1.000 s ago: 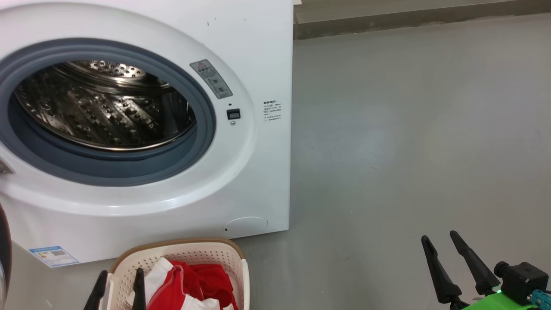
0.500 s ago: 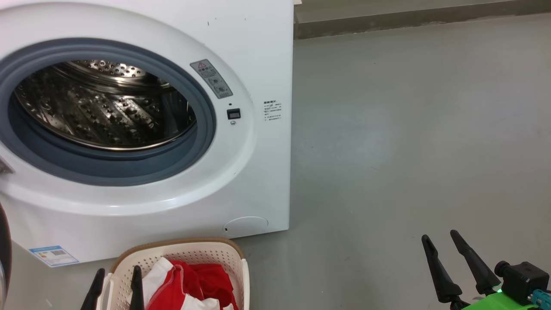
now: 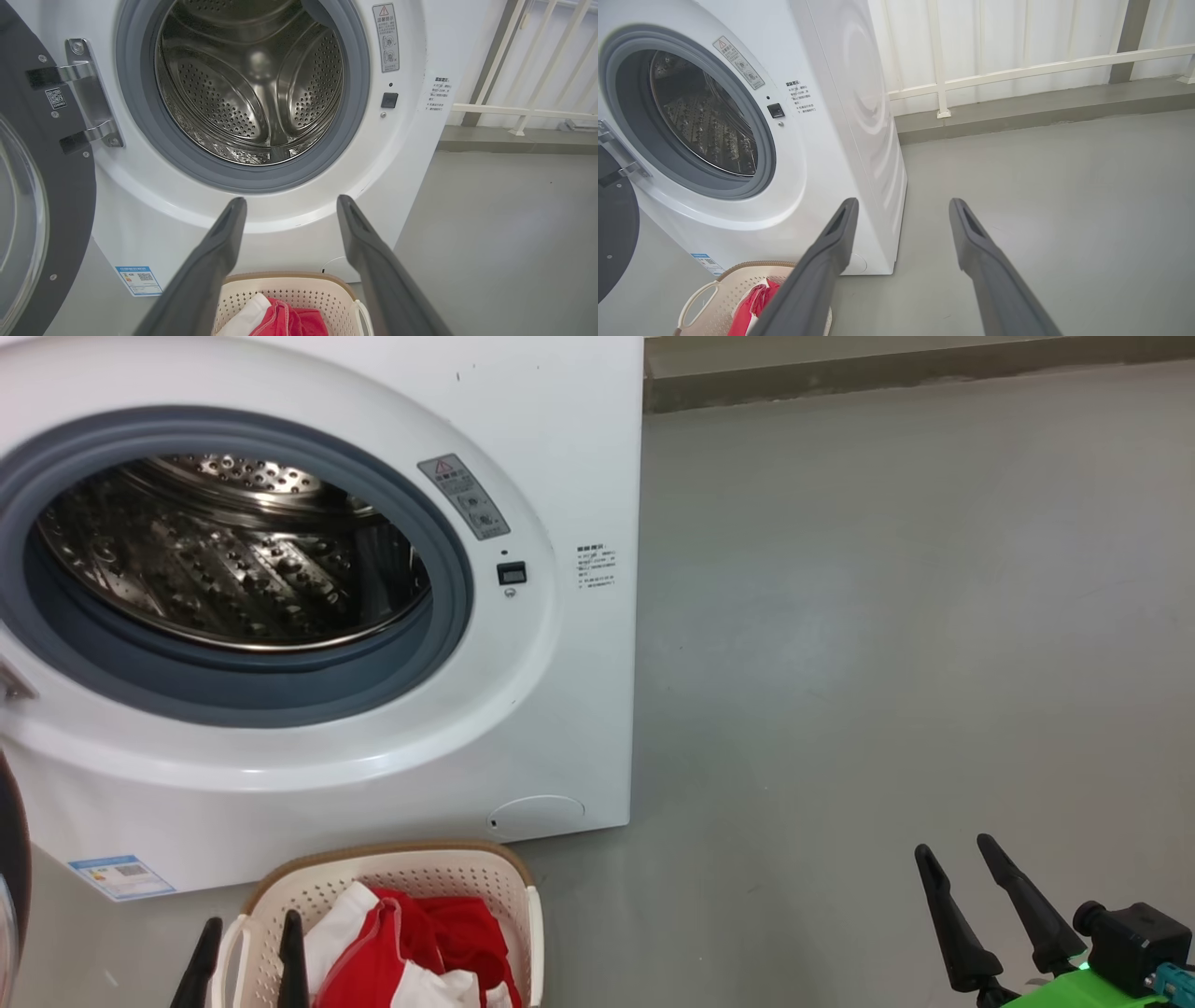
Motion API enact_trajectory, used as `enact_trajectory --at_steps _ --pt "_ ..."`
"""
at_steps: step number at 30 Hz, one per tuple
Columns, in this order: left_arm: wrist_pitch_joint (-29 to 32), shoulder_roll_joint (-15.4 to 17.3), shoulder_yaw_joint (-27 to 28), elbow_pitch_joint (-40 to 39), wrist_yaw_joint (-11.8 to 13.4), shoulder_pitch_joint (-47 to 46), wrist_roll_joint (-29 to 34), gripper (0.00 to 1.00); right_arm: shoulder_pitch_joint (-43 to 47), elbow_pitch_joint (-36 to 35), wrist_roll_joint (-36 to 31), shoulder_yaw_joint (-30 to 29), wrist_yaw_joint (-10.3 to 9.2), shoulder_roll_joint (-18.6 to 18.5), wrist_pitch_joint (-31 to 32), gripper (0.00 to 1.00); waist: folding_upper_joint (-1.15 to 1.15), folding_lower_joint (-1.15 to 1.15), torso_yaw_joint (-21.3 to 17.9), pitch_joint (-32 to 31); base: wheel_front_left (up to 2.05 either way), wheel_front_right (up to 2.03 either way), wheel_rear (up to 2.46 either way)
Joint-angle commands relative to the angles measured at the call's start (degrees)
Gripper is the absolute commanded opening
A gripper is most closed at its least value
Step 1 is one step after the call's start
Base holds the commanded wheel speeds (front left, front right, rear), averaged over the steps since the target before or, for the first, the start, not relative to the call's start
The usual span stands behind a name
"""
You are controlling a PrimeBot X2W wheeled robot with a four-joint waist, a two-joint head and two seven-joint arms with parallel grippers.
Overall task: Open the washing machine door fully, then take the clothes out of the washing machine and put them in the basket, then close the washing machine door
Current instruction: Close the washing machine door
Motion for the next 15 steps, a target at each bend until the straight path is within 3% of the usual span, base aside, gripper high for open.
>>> enact_trajectory --at_steps 1,15 --pt "-0.29 0.51 1.73 -1.63 0.59 -1.3 -0.03 1.0 -0.56 -1.48 -0.75 0.9 0.36 -1.35 -0.36 1.0 0.0 0.0 0.07 0.1 -1.13 1.13 0.0" --pt "-0.29 0.51 2.17 -2.05 0.55 -1.57 -0.04 1.0 -0.97 -1.66 -0.74 0.89 0.36 -1.21 -0.36 1.0 0.0 0.0 0.57 0.66 -1.32 1.32 0.0"
